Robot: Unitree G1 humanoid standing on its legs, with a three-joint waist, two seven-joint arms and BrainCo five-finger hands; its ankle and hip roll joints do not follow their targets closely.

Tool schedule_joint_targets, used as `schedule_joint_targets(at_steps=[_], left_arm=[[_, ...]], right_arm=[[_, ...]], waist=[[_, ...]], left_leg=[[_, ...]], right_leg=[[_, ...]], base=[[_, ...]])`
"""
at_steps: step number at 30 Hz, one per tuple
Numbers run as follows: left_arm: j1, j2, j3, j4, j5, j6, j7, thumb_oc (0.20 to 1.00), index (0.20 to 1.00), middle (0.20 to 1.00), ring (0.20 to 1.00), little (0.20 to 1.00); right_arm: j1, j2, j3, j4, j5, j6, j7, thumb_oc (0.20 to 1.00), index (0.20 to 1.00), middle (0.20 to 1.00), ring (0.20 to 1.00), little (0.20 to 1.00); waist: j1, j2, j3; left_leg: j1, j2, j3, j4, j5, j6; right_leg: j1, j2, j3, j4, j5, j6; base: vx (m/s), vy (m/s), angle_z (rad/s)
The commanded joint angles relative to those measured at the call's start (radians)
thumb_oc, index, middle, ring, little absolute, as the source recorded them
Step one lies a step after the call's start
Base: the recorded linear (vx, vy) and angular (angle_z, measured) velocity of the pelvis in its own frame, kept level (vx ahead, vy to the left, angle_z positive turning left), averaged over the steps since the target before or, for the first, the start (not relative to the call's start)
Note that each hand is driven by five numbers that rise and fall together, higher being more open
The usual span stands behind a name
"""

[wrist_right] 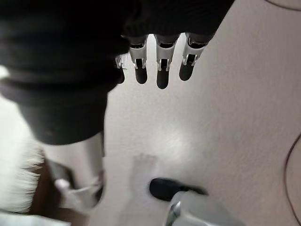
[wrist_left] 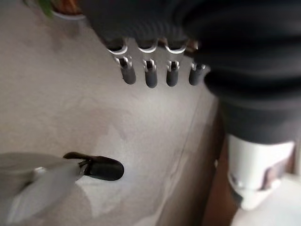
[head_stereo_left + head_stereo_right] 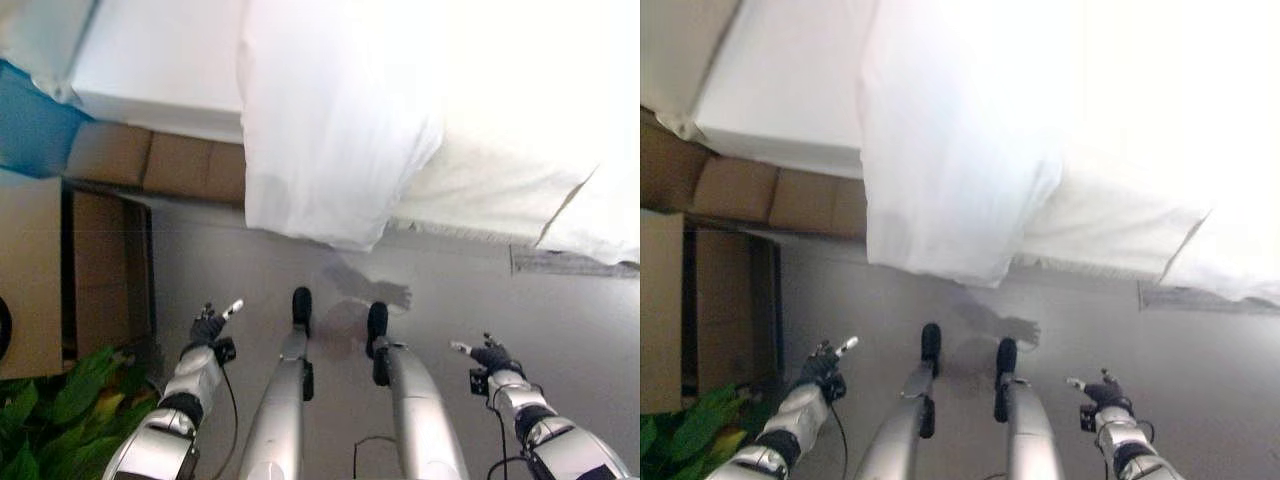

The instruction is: Make the bed

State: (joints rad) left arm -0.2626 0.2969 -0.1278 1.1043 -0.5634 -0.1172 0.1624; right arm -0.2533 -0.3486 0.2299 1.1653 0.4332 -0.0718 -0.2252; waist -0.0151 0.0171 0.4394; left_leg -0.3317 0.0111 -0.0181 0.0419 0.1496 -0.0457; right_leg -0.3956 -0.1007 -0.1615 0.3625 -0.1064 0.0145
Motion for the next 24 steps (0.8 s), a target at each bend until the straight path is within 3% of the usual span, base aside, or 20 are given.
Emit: schedule_joint_targets(at_steps=[1,3,4,7,9,13,24], left_arm=[[0.008,0.014,-0.017,0.053,0.19,0.012,-0.041,1.0,1.0,1.0,1.0,1.0],[0.029,0.012,-0.016,0.076,0.226,0.023,-0.058,1.0,1.0,1.0,1.0,1.0],[0.07,0.006,-0.017,0.117,0.301,0.04,-0.085,1.0,1.0,1.0,1.0,1.0],[0.111,-0.005,-0.011,0.143,0.359,0.048,-0.09,1.0,1.0,1.0,1.0,1.0],[0.161,-0.021,0.003,0.18,0.427,0.059,-0.082,1.0,1.0,1.0,1.0,1.0],[0.197,-0.033,-0.023,0.194,0.534,0.065,-0.057,1.0,1.0,1.0,1.0,1.0],[0.201,-0.048,-0.077,0.177,0.595,0.065,-0.072,1.0,1.0,1.0,1.0,1.0]], right_arm=[[0.003,-0.038,-0.021,-0.029,-0.116,-0.011,0.033,1.0,1.0,1.0,1.0,1.0],[0.015,-0.035,-0.017,-0.018,-0.147,-0.003,0.045,1.0,1.0,1.0,1.0,1.0],[0.051,-0.028,-0.01,-0.008,-0.202,0.009,0.073,1.0,1.0,1.0,1.0,1.0],[0.084,-0.017,0.002,-0.006,-0.258,0.019,0.093,1.0,1.0,1.0,1.0,1.0],[0.133,0.002,0.024,0.012,-0.329,0.037,0.124,1.0,1.0,1.0,1.0,1.0],[0.179,0.036,0.017,0.055,-0.339,0.054,0.142,1.0,1.0,1.0,1.0,1.0],[0.204,0.072,0.026,0.107,-0.348,0.068,0.166,1.0,1.0,1.0,1.0,1.0]], waist=[[-0.027,0.003,-0.071],[-0.027,0.004,-0.097],[-0.03,0.004,-0.149],[-0.03,-0.002,-0.198],[-0.022,-0.013,-0.268],[-0.015,-0.022,-0.338],[-0.018,-0.029,-0.391]], left_leg=[[0.077,-0.069,0.016,-0.006,-0.074,0.004],[0.111,-0.069,0.018,-0.022,-0.074,0.005],[0.169,-0.061,0.032,-0.039,-0.083,0.005],[0.229,-0.058,0.042,-0.055,-0.095,0.007],[0.31,-0.051,0.058,-0.091,-0.108,0.009],[0.38,-0.048,0.076,-0.129,-0.118,0.009],[0.417,-0.052,0.074,-0.129,-0.132,0.013]], right_leg=[[0.134,0.04,-0.01,-0.235,0.104,0.069],[0.171,0.044,-0.008,-0.26,0.108,0.073],[0.226,0.055,0.005,-0.29,0.112,0.075],[0.282,0.065,0.012,-0.321,0.114,0.076],[0.366,0.078,0.018,-0.377,0.12,0.079],[0.431,0.088,0.018,-0.422,0.125,0.084],[0.484,0.088,0.008,-0.43,0.117,0.081]], base=[[0.12,-0.022,-0.08],[0.07,-0.016,-0.11],[0.05,-0.027,-0.15],[0.07,-0.043,-0.13],[0.12,-0.056,-0.06],[0.08,-0.021,-0.1],[0.0,0.0,0.0]])
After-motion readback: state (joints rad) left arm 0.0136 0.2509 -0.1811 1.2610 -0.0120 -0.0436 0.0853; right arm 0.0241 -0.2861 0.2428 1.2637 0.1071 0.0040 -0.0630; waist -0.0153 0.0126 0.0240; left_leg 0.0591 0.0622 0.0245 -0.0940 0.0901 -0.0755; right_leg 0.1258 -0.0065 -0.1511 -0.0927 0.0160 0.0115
